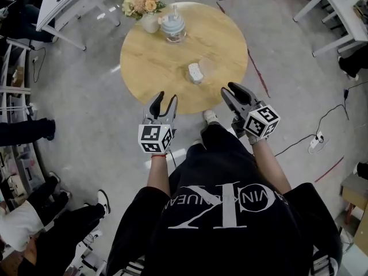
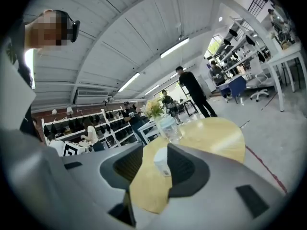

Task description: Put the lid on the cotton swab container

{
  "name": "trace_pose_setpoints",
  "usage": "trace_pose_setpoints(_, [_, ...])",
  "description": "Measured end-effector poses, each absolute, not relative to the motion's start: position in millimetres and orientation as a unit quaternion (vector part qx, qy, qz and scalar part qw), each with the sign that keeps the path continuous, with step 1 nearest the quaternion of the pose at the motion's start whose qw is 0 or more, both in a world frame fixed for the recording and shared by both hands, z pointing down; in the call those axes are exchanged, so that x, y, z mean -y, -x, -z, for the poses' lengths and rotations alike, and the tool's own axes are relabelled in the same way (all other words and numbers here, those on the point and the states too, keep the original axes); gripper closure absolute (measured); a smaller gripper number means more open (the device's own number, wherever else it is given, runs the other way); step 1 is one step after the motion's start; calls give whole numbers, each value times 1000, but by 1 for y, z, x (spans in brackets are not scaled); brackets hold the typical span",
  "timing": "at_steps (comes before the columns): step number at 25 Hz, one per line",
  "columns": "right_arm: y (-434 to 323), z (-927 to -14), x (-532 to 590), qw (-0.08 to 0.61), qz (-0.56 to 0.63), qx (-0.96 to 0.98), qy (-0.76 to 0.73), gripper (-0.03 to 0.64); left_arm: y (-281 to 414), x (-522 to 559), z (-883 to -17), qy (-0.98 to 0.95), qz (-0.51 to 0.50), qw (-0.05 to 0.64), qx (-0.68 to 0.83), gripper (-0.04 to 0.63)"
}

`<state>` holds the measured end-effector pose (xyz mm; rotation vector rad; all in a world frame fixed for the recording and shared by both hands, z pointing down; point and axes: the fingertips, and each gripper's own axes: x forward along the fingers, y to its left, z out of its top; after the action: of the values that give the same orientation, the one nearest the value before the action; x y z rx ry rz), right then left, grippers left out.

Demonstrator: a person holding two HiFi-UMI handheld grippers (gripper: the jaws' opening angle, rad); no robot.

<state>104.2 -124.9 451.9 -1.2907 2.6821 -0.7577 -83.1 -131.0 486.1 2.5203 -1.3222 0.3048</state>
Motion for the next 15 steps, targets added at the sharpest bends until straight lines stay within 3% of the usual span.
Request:
trace_pose_setpoints(7, [-98, -460, 168, 24, 272, -882, 385, 489, 54, 163, -504, -884, -109, 174, 420, 381])
trace_pose_setpoints(15, [-94, -485, 195, -3, 299, -885, 358, 486, 19, 181, -538, -904, -162, 170, 358, 313])
